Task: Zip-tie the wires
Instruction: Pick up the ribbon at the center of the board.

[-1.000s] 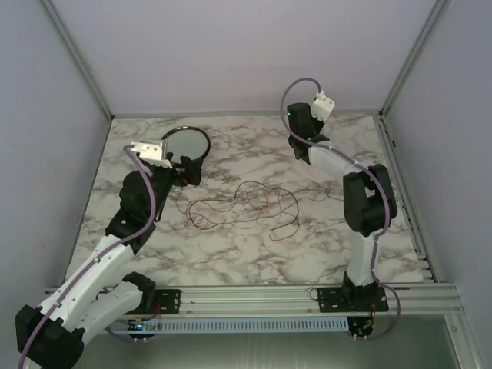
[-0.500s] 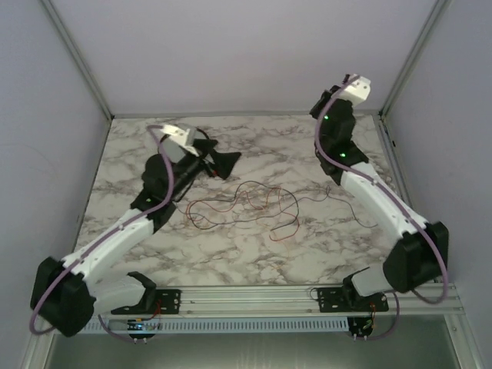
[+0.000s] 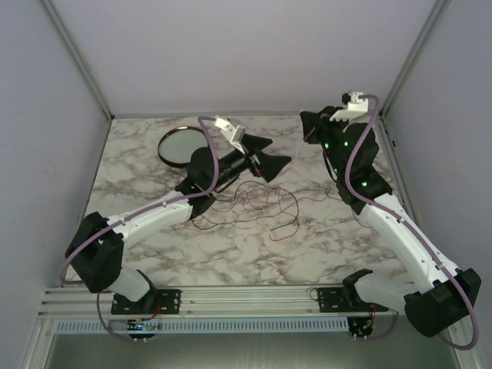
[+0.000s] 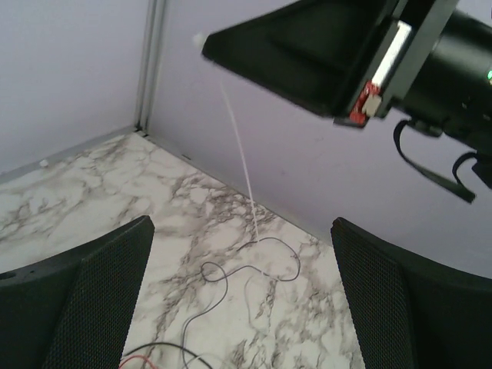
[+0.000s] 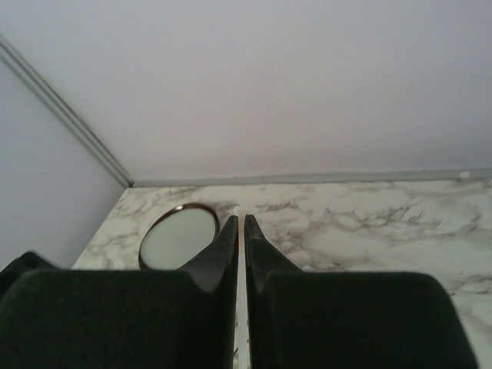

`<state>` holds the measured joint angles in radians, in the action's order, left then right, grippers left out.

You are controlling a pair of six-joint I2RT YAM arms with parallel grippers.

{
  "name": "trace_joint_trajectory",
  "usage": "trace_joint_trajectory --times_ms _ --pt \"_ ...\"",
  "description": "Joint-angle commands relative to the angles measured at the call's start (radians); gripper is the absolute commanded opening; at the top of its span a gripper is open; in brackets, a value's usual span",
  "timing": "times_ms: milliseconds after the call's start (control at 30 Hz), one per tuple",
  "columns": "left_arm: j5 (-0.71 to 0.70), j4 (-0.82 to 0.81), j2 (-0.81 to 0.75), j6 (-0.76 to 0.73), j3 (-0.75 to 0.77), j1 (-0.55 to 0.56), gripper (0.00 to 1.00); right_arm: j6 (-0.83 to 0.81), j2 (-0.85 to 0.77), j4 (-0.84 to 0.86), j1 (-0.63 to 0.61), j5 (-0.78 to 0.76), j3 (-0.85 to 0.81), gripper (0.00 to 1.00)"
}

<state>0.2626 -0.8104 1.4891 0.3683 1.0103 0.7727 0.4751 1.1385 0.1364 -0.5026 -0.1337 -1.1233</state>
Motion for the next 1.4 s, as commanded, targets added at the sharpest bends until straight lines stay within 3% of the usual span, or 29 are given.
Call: trace_joint_trajectory --times_ms 0,200,300,400,667,767,1167,1333,1367 --pt "-0.027 -0.095 0.062 -0.014 0.079 0.051 1.00 0.058 -0.057 -0.027 -0.041 0.008 0.030 0.00" --pt "-0.084 -0.017 0.162 -0.087 0.181 0.092 0.99 0.089 -0.094 -0.030 -0.081 -0.003 0.065 0.00" --pt "-0.099 -0.008 0.195 -0.095 0.207 0.095 0.91 0.092 -0.111 -0.033 -0.095 -0.007 0.075 0.00" --pt "-0.113 0.008 0.211 -0.109 0.225 0.096 0.77 0.094 -0.123 -0.038 -0.100 -0.013 0.085 0.00" --pt "-0.113 0.014 0.210 -0.126 0.230 0.096 0.26 0.075 -0.139 -0.044 -0.101 -0.039 0.107 0.00" --pt "-0.095 0.023 0.205 -0.133 0.234 0.096 0.15 0.065 -0.131 -0.047 -0.101 -0.048 0.113 0.00" --pt "-0.103 0.027 0.214 -0.140 0.246 0.096 0.23 0.047 -0.107 -0.058 -0.106 -0.062 0.117 0.00" --pt "-0.096 0.032 0.219 -0.143 0.255 0.096 0.00 0.044 -0.105 -0.066 -0.106 -0.060 0.121 0.00" --pt "-0.096 0.032 0.218 -0.142 0.254 0.096 0.00 0.035 -0.106 -0.065 -0.106 -0.060 0.121 0.00"
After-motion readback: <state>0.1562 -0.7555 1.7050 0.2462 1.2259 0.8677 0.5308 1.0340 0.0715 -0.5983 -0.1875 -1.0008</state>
